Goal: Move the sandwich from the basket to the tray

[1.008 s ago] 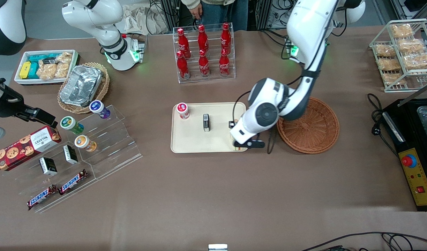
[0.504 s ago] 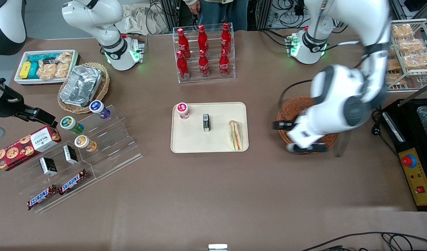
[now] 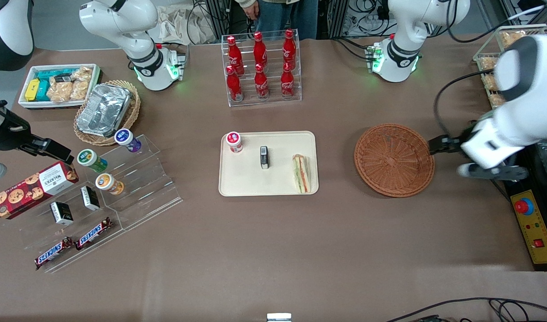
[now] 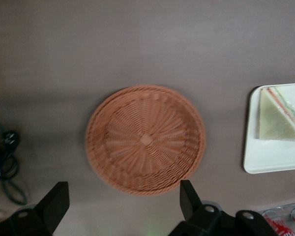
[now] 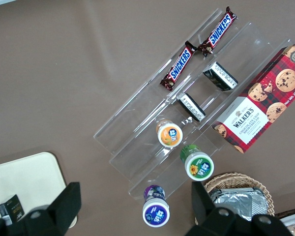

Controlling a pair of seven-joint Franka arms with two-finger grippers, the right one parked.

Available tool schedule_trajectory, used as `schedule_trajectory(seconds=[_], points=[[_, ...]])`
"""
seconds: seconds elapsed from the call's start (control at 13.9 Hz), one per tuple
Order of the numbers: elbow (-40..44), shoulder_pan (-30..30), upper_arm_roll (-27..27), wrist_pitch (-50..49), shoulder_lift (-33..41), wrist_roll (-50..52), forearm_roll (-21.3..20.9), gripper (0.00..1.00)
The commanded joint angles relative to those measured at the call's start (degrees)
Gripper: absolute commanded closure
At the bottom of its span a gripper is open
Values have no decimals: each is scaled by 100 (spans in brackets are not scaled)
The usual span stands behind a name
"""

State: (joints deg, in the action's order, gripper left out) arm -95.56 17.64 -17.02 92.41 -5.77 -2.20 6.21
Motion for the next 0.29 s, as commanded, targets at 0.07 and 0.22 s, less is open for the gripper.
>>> schedule_trajectory(seconds=[0.07, 0.22], points=[[617, -533, 85, -758, 49, -123, 117, 0], [836, -552, 76, -1048, 76, -88, 109, 0]])
